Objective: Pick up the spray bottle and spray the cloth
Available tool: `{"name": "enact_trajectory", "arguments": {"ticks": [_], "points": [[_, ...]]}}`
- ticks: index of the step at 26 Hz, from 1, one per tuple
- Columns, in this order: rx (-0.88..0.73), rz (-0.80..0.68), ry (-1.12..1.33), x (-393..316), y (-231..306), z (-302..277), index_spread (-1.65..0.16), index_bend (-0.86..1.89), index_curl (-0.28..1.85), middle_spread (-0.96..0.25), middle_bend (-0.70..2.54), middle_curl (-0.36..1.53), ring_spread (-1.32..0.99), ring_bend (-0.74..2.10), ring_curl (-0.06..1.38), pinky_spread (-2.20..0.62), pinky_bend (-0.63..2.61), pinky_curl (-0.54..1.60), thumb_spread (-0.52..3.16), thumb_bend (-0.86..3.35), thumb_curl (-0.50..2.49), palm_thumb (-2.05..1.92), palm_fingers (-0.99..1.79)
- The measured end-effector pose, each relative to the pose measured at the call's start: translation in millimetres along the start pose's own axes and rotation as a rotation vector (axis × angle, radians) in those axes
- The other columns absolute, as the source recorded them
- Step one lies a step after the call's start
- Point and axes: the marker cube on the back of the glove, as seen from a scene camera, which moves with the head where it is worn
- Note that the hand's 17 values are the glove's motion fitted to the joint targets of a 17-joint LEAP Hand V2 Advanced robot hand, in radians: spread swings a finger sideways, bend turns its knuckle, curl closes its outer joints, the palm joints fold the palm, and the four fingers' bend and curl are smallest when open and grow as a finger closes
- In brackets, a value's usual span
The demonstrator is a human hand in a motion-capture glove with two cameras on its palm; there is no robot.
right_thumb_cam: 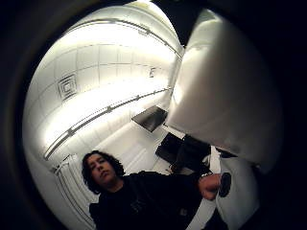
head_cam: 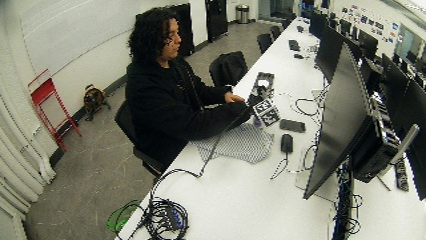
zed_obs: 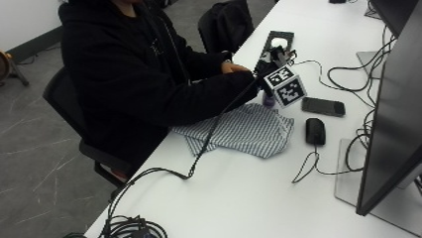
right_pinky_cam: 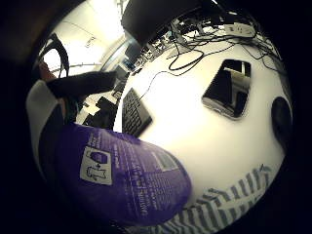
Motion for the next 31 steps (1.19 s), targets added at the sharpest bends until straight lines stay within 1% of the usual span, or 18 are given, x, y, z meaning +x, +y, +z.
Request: {"name": "enact_trajectory", "arguments": {"ticks": [1, 5, 7, 8, 9, 12, 14, 18, 21, 25, 28, 31], "points": [[-0.029, 0.02, -0.012, -0.4, 2.0, -0.3, -0.29, 0.12, 0.46, -0.19, 0.55, 0.6, -0.21, 0.63, 0.51, -0.24, 0.51, 0.43, 0.24, -0.02, 0.8, 1.11, 1.17], [-0.145, 0.086, 0.002, -4.7, 13.8, -10.3, -0.3, 0.11, 0.45, -0.17, 0.47, 0.58, -0.17, 0.58, 0.5, -0.16, 0.46, 0.43, 0.32, -0.01, 0.79, 1.15, 0.92], [-0.181, 0.112, 0.052, -7.4, 21.2, -18.0, -0.3, 0.07, 0.43, -0.13, 0.35, 0.55, -0.14, 0.55, 0.52, -0.07, 0.46, 0.45, 0.44, 0.0, 0.8, 1.13, 0.57], [-0.188, 0.123, 0.084, -8.6, 25.1, -21.7, -0.31, 0.05, 0.43, -0.12, 0.36, 0.55, -0.14, 0.57, 0.53, -0.05, 0.47, 0.46, 0.49, -0.01, 0.79, 1.12, 0.54], [-0.19, 0.134, 0.12, -9.9, 29.4, -25.5, -0.32, 0.02, 0.41, -0.1, 0.3, 0.52, -0.12, 0.56, 0.52, -0.01, 0.49, 0.46, 0.55, -0.04, 0.77, 1.08, 0.42], [-0.211, 0.176, 0.237, -16.7, 47.6, -39.6, -0.34, 0.02, 0.35, -0.06, 0.23, 0.49, -0.1, 0.55, 0.49, 0.04, 0.52, 0.44, 0.67, -0.09, 0.71, 0.94, 0.35], [-0.255, 0.211, 0.313, -22.8, 64.6, -50.4, -0.35, 0.01, 0.31, -0.04, 0.19, 0.46, -0.08, 0.56, 0.47, 0.07, 0.53, 0.42, 0.75, -0.11, 0.67, 0.85, 0.3], [-0.352, 0.257, 0.442, -37.7, 104.0, -74.2, -0.36, 0.06, 0.27, -0.02, 0.13, 0.41, -0.03, 0.56, 0.45, 0.12, 0.55, 0.42, 0.86, -0.08, 0.59, 0.73, 0.09], [-0.407, 0.254, 0.516, -48.0, 130.8, -86.6, -0.38, 0.12, 0.26, -0.02, 0.17, 0.4, -0.01, 0.52, 0.42, 0.15, 0.51, 0.4, 0.92, -0.07, 0.55, 0.66, 0.05], [-0.487, 0.197, 0.65, -61.8, 176.4, -94.1, -0.39, 0.12, 0.25, -0.02, 0.2, 0.39, 0.0, 0.51, 0.39, 0.17, 0.48, 0.37, 1.0, -0.03, 0.51, 0.64, 0.07], [-0.504, 0.169, 0.761, -71.5, 206.8, -97.9, -0.4, 0.12, 0.24, -0.02, 0.2, 0.38, 0.0, 0.51, 0.38, 0.18, 0.46, 0.36, 1.05, -0.02, 0.49, 0.64, 0.07], [-0.511, 0.179, 0.867, -82.1, 228.5, -101.9, -0.4, 0.12, 0.23, -0.02, 0.2, 0.38, 0.01, 0.52, 0.38, 0.18, 0.45, 0.36, 1.09, -0.02, 0.47, 0.64, 0.08]]}}
